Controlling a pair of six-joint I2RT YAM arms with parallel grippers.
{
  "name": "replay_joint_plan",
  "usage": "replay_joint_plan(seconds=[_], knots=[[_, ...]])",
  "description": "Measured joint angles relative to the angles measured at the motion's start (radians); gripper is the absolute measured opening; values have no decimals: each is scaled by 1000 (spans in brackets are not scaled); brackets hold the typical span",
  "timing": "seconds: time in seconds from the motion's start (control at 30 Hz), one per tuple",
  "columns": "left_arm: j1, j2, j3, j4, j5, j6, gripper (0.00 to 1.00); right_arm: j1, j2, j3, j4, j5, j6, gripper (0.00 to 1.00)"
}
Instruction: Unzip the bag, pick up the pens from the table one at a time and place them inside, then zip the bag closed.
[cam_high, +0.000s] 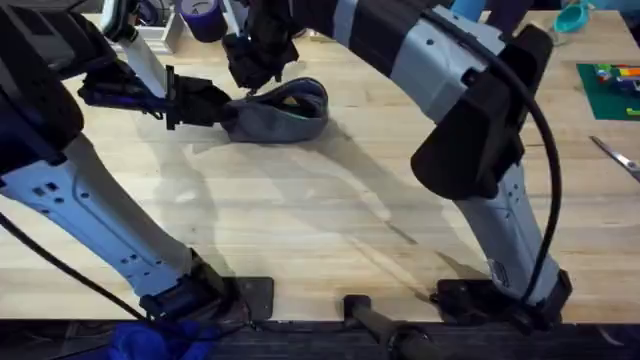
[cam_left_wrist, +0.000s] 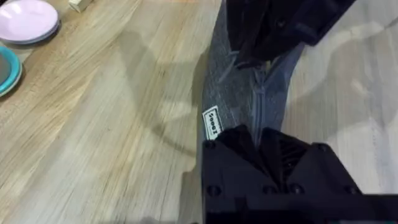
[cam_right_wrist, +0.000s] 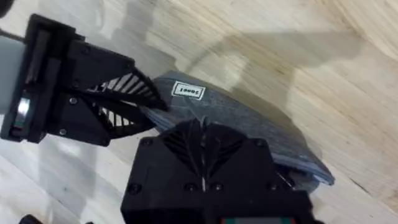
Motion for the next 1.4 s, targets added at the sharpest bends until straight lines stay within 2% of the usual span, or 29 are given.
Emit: replay_joint_plan(seconds=[1.4], knots=[[0, 0, 0, 3, 0, 0, 41, -81, 0, 20, -165, -1, -77, 29]])
